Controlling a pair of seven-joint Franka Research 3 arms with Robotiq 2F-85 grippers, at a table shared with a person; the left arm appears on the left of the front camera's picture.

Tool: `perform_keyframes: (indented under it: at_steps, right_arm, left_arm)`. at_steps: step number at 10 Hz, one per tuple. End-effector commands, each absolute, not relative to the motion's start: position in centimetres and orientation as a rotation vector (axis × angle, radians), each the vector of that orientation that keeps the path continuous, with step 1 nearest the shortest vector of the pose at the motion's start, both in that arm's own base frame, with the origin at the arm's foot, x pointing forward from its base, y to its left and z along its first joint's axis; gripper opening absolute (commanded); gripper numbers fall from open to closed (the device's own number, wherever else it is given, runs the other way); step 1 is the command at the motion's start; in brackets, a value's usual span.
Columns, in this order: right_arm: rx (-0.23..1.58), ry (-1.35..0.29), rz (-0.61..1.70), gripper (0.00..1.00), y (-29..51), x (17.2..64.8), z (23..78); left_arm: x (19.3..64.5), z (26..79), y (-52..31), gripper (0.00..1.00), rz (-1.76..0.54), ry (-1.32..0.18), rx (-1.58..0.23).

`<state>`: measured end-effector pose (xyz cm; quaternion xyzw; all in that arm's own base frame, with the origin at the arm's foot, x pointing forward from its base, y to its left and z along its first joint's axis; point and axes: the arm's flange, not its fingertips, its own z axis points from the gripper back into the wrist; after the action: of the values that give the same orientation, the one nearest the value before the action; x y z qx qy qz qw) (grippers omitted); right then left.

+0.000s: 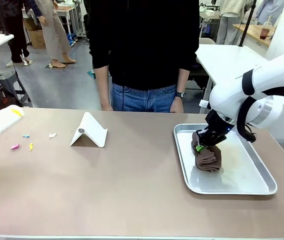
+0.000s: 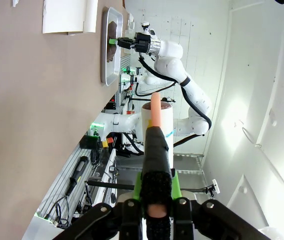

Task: Clean the surface of the table.
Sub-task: If a person points to the right, clean the right side of the table with your right hand, and if they point to the left, clean the left side with your left hand.

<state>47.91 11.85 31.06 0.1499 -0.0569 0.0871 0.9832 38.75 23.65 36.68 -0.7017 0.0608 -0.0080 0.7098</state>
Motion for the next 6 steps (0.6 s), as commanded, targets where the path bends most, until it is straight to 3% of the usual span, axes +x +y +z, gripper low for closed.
perform_keyframes:
  at_steps: [1, 6]
  right_arm:
    - [0.300, -0.071, 0.136, 0.08, 8.2, 47.0, 30.7]
    - [0.375, -0.095, 0.044, 0.08, 1.8, 44.6, 32.9]
  left_arm:
    - [38.2, 37.6, 24.2, 0.00, -0.039, 0.133, -1.562]
    - [38.2, 37.6, 24.2, 0.00, -0.039, 0.133, -1.562]
